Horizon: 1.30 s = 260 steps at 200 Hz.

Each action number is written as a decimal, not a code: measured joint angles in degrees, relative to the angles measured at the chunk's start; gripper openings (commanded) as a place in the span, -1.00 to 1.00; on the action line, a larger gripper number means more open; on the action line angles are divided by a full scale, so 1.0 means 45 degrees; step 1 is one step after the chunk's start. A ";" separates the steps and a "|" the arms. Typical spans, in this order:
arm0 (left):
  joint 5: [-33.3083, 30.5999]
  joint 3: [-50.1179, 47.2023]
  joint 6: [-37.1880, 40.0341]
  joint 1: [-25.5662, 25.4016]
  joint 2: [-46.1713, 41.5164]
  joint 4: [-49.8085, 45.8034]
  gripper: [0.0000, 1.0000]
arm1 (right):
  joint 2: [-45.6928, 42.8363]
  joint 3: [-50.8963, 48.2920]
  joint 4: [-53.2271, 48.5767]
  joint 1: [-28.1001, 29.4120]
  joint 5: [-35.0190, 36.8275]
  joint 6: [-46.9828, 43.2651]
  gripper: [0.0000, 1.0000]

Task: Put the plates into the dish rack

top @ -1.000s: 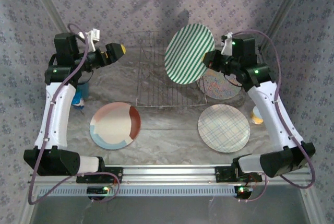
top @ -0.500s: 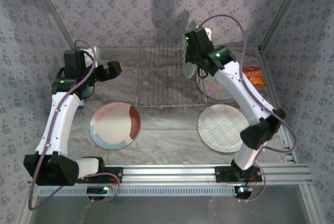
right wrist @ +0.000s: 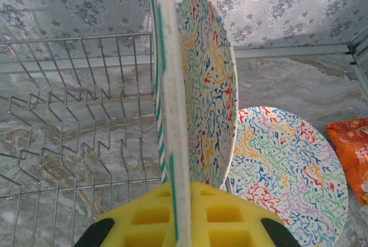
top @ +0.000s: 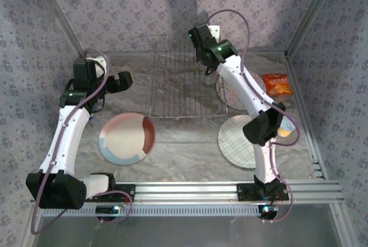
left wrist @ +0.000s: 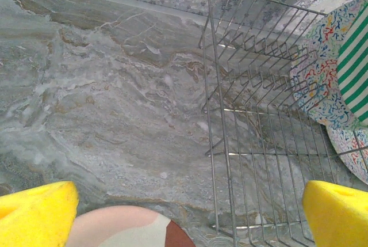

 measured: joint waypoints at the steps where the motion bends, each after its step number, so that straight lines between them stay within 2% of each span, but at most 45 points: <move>1: 0.0000 0.0000 0.0000 0.0000 0.0000 0.0005 0.98 | 0.0010 0.0010 -0.0005 0.0000 0.0000 0.0000 -1.00; 83: 0.0005 0.0000 0.0000 0.0000 0.0267 0.0185 0.98 | 0.0588 0.0525 0.0010 -0.0461 -0.0670 -0.0073 -1.00; 120: 0.0005 0.0000 0.0005 0.0000 0.0311 0.0185 0.98 | 0.0641 0.0782 0.0073 -0.0403 -0.0840 -0.0087 -1.00; 181: 0.0010 0.0000 0.0005 0.0000 0.0311 0.0185 0.98 | 0.1443 0.2560 0.0257 -0.0015 -0.0831 -0.0466 -1.00; 260: 0.0010 0.0000 0.0005 0.0000 0.0311 0.0185 0.98 | 0.2385 0.2623 0.0204 -0.0024 -0.0797 -0.0505 -1.00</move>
